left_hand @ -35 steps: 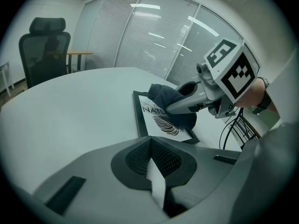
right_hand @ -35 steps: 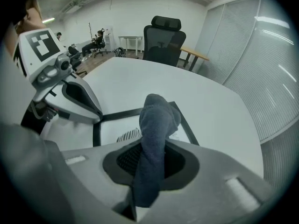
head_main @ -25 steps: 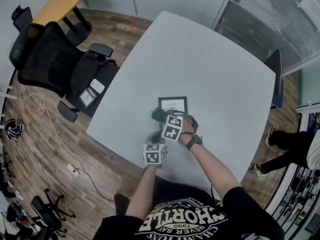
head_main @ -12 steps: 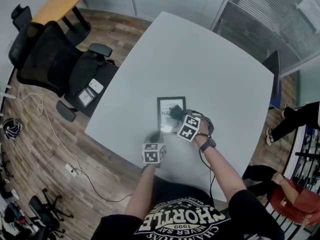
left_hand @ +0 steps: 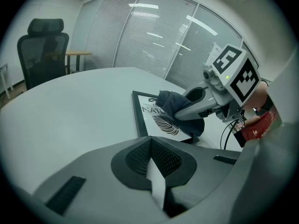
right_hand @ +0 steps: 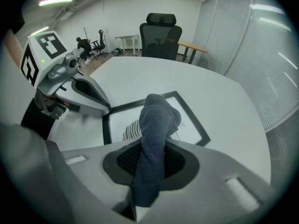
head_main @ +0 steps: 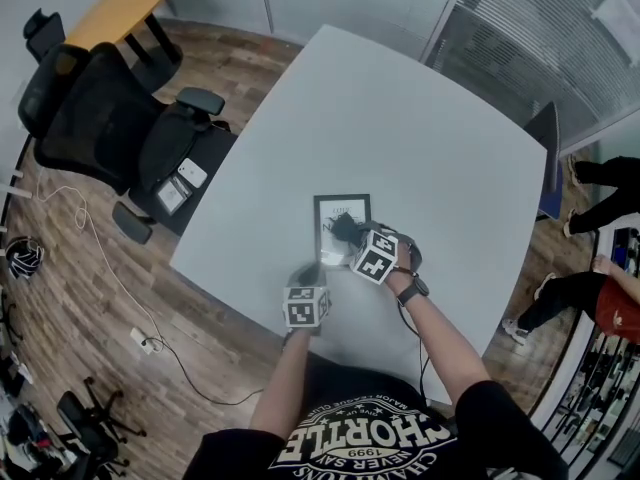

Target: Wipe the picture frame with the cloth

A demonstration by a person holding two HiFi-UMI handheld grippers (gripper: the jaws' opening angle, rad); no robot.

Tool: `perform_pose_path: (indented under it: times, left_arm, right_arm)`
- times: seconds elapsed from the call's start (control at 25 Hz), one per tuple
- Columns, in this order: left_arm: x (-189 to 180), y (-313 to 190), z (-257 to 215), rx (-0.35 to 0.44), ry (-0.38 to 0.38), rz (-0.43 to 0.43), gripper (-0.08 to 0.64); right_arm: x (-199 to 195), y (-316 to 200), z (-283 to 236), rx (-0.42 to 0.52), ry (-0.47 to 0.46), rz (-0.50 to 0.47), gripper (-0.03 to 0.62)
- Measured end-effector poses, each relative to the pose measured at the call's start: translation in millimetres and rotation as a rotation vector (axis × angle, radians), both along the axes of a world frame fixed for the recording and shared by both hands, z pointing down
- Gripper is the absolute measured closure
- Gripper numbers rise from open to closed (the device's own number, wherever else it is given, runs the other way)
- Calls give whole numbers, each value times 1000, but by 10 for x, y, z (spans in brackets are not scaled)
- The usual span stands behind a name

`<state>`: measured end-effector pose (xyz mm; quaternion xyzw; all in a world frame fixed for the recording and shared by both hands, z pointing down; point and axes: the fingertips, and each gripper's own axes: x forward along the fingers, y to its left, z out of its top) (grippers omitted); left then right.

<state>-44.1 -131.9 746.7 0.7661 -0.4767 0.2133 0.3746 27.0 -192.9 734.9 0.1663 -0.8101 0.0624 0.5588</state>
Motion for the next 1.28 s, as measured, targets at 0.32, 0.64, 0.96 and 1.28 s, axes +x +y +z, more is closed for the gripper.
perform_pose_path:
  times: [0.32,0.64,0.96,1.28]
  left_arm:
    - [17,-10,-10,-2,17,5,555]
    - [-2,5,11,7,17,3,555]
    - [-9,10,15,8,17,0,555]
    - [-1,15,15,10,20,-5,555]
  right_arm:
    - [-846,130,-106,-40,-94,-154,517]
    - [-614,207,92,-61,-23,-147,517]
    - [172,163,59,-56,39,-4,517]
    - [352,159,50,-44,16,66,517]
